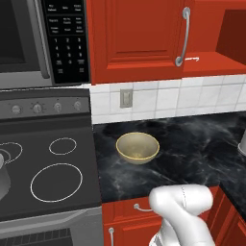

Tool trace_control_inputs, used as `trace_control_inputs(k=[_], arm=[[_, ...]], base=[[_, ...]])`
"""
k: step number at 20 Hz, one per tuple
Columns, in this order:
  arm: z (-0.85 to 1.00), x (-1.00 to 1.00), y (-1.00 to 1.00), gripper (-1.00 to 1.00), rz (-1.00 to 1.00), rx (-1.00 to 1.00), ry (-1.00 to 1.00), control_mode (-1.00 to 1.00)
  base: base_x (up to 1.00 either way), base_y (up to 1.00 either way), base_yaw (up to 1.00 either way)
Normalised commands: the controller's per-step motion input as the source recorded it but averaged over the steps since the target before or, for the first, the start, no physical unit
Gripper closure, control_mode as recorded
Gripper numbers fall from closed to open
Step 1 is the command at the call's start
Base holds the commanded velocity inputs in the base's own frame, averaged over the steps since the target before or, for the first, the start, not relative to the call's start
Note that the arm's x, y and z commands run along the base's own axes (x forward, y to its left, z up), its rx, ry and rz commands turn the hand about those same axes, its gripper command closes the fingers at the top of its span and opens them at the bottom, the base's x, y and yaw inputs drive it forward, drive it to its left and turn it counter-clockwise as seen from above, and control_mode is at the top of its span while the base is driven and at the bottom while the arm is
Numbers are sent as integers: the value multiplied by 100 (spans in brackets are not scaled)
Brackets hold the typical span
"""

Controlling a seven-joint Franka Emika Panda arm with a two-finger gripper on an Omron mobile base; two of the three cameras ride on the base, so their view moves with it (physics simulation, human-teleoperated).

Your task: Open the cabinet and move the ladle to the pot. Then close the cabinet.

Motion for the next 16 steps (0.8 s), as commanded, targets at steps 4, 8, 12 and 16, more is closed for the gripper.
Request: trace_control_inputs(k=[4, 8, 12, 16], arm=[[0, -33, 100, -100, -15, -15, -12, -100], [0, 13, 100, -100, -16, -14, -2, -100], [0, 33, 94, -100, -14, -11, 0, -100], [0, 49, 75, -100, -13, -9, 0, -100]], base=[[0, 0, 0], [0, 0, 0], [0, 0, 0], [0, 0, 0]])
